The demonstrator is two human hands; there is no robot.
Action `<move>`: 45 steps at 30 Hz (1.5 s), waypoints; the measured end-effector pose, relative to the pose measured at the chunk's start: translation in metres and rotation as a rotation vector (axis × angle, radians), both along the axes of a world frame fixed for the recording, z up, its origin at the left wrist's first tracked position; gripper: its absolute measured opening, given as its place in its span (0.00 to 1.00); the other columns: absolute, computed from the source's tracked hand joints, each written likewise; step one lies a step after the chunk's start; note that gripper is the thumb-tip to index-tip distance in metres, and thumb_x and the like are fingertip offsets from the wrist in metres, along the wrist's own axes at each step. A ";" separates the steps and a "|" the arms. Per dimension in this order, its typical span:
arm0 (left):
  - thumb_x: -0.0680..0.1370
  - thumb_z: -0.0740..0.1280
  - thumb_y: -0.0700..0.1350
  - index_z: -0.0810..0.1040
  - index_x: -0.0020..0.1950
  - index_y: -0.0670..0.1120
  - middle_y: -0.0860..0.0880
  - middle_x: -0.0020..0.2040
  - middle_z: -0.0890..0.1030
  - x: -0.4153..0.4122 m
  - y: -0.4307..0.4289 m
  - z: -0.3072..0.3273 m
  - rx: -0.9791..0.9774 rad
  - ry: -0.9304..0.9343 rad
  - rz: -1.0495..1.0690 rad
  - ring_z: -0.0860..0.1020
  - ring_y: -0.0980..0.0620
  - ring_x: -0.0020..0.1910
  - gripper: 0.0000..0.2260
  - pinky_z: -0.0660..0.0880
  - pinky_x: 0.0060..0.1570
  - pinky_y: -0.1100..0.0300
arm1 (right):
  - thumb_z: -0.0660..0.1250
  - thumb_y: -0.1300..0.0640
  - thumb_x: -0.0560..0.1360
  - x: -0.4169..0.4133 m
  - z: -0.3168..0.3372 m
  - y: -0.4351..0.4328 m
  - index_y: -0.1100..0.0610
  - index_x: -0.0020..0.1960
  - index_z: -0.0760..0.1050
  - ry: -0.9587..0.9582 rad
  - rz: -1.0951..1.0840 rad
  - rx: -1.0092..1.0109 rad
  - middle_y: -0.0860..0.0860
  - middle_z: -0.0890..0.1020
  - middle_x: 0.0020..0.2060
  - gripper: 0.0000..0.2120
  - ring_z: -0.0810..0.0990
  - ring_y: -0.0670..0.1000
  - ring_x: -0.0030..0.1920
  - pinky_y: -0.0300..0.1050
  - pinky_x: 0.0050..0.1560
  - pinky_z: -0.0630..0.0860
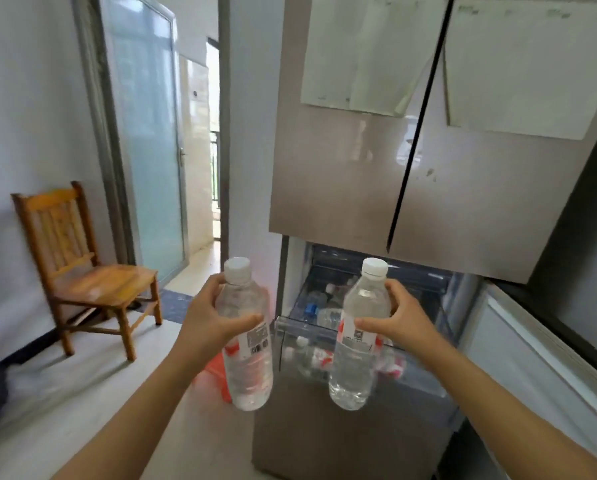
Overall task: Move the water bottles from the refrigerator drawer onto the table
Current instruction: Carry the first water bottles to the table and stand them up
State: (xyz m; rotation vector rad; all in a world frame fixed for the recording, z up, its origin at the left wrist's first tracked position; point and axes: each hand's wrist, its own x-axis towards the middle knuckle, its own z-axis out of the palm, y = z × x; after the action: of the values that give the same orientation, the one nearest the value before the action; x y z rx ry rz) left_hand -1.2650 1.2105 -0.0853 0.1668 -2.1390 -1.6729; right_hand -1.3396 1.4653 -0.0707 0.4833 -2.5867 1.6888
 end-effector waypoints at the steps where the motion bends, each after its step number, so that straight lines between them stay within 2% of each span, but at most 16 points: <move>1: 0.63 0.77 0.39 0.70 0.61 0.48 0.45 0.58 0.77 0.022 -0.001 -0.001 -0.003 -0.022 0.053 0.77 0.44 0.56 0.30 0.73 0.59 0.42 | 0.75 0.64 0.64 0.012 -0.003 -0.007 0.50 0.59 0.66 -0.011 0.041 -0.019 0.47 0.77 0.51 0.29 0.77 0.44 0.48 0.35 0.38 0.75; 6: 0.61 0.77 0.41 0.71 0.55 0.53 0.51 0.51 0.79 0.121 0.005 -0.023 0.051 -0.078 0.263 0.78 0.49 0.52 0.26 0.74 0.50 0.55 | 0.75 0.67 0.64 0.069 -0.031 -0.018 0.51 0.59 0.66 -0.073 0.212 -0.080 0.47 0.76 0.50 0.30 0.77 0.47 0.49 0.37 0.41 0.76; 10: 0.62 0.77 0.40 0.71 0.49 0.60 0.53 0.50 0.79 0.219 0.004 -0.052 0.050 -0.150 0.415 0.78 0.50 0.52 0.24 0.75 0.52 0.53 | 0.75 0.65 0.64 0.123 -0.065 -0.033 0.52 0.60 0.67 -0.181 0.350 -0.024 0.50 0.77 0.52 0.29 0.79 0.47 0.49 0.42 0.44 0.78; 14: 0.66 0.75 0.36 0.70 0.55 0.57 0.57 0.49 0.77 0.310 0.003 -0.061 0.021 -0.169 0.550 0.76 0.52 0.51 0.25 0.71 0.47 0.60 | 0.76 0.65 0.63 0.183 -0.089 -0.061 0.52 0.59 0.67 -0.244 0.555 0.116 0.50 0.78 0.52 0.29 0.78 0.45 0.49 0.34 0.43 0.77; 16: 0.67 0.74 0.37 0.69 0.57 0.56 0.55 0.49 0.77 0.349 -0.001 -0.063 0.016 -0.158 0.631 0.76 0.51 0.51 0.25 0.71 0.49 0.58 | 0.78 0.58 0.60 0.210 -0.101 -0.081 0.50 0.62 0.67 -0.224 0.634 0.205 0.51 0.77 0.55 0.34 0.78 0.49 0.53 0.44 0.52 0.78; 18: 0.67 0.74 0.38 0.69 0.58 0.55 0.56 0.49 0.76 0.390 -0.006 -0.063 0.006 -0.147 0.720 0.75 0.52 0.52 0.25 0.71 0.50 0.57 | 0.78 0.54 0.58 0.241 -0.105 -0.104 0.47 0.62 0.65 -0.215 0.712 0.246 0.51 0.76 0.57 0.36 0.77 0.52 0.55 0.51 0.56 0.77; 24: 0.67 0.75 0.39 0.70 0.61 0.51 0.52 0.53 0.77 0.519 -0.021 -0.066 -0.023 -0.133 0.927 0.76 0.51 0.52 0.27 0.73 0.55 0.50 | 0.75 0.55 0.66 0.342 -0.092 -0.173 0.45 0.59 0.61 -0.145 0.906 0.261 0.47 0.74 0.53 0.30 0.75 0.48 0.52 0.37 0.46 0.74; 26: 0.66 0.75 0.38 0.69 0.61 0.51 0.53 0.52 0.77 0.562 -0.026 -0.066 -0.027 -0.126 0.990 0.76 0.52 0.51 0.27 0.74 0.53 0.52 | 0.75 0.57 0.65 0.376 -0.092 -0.197 0.47 0.61 0.63 -0.123 0.951 0.240 0.49 0.75 0.54 0.30 0.75 0.48 0.51 0.38 0.47 0.75; 29: 0.66 0.74 0.35 0.71 0.60 0.48 0.50 0.50 0.77 0.646 -0.038 -0.066 -0.007 -0.094 1.100 0.77 0.51 0.48 0.25 0.74 0.47 0.59 | 0.75 0.58 0.65 0.446 -0.089 -0.235 0.49 0.63 0.64 -0.102 1.031 0.208 0.48 0.74 0.52 0.32 0.76 0.46 0.48 0.36 0.43 0.74; 31: 0.66 0.75 0.35 0.72 0.58 0.48 0.48 0.51 0.78 0.699 -0.047 -0.067 0.016 -0.106 1.175 0.78 0.49 0.48 0.24 0.74 0.49 0.55 | 0.75 0.58 0.65 0.489 -0.088 -0.255 0.49 0.61 0.65 -0.090 1.051 0.186 0.47 0.74 0.50 0.30 0.76 0.46 0.46 0.34 0.40 0.73; 33: 0.64 0.76 0.38 0.72 0.57 0.50 0.46 0.52 0.79 0.758 -0.059 -0.068 0.035 -0.126 1.262 0.78 0.47 0.50 0.25 0.75 0.52 0.50 | 0.75 0.58 0.65 0.537 -0.090 -0.280 0.49 0.61 0.64 -0.089 1.071 0.169 0.47 0.74 0.49 0.30 0.76 0.46 0.45 0.36 0.42 0.74; 35: 0.59 0.78 0.45 0.73 0.55 0.53 0.47 0.52 0.80 0.796 -0.068 -0.069 0.029 -0.150 1.311 0.78 0.46 0.51 0.27 0.75 0.54 0.47 | 0.76 0.58 0.64 0.568 -0.091 -0.297 0.51 0.63 0.64 -0.104 1.066 0.145 0.49 0.75 0.53 0.32 0.76 0.50 0.51 0.43 0.50 0.75; 37: 0.59 0.78 0.45 0.73 0.50 0.56 0.52 0.47 0.80 0.836 -0.077 -0.069 0.003 -0.183 1.337 0.79 0.49 0.48 0.24 0.75 0.53 0.49 | 0.77 0.59 0.63 0.605 -0.094 -0.314 0.53 0.64 0.65 -0.147 1.071 0.111 0.50 0.75 0.55 0.33 0.76 0.51 0.54 0.44 0.52 0.74; 40: 0.64 0.77 0.38 0.72 0.50 0.52 0.56 0.44 0.78 0.873 -0.091 -0.070 -0.038 -0.215 1.345 0.77 0.53 0.45 0.21 0.74 0.48 0.56 | 0.76 0.60 0.64 0.643 -0.090 -0.339 0.53 0.63 0.66 -0.153 1.114 0.114 0.50 0.76 0.54 0.32 0.76 0.51 0.54 0.45 0.52 0.74; 42: 0.60 0.76 0.42 0.73 0.48 0.54 0.56 0.44 0.78 0.894 -0.107 -0.072 -0.012 -0.196 1.357 0.77 0.55 0.44 0.21 0.72 0.43 0.63 | 0.76 0.60 0.64 0.662 -0.084 -0.361 0.52 0.62 0.66 -0.127 1.169 0.130 0.49 0.76 0.52 0.31 0.76 0.50 0.53 0.43 0.50 0.73; 45: 0.60 0.77 0.42 0.72 0.45 0.56 0.53 0.45 0.79 0.914 -0.137 -0.075 0.037 -0.158 1.387 0.78 0.55 0.44 0.21 0.74 0.45 0.59 | 0.76 0.59 0.64 0.683 -0.077 -0.396 0.47 0.59 0.65 -0.080 1.240 0.147 0.43 0.75 0.48 0.29 0.76 0.45 0.49 0.37 0.45 0.72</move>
State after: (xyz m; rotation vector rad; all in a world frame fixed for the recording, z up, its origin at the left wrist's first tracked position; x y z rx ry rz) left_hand -0.3506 1.0731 -0.1600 1.4208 -1.3507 -0.8171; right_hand -0.6569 1.0693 -0.1476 2.4096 -2.5430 1.6082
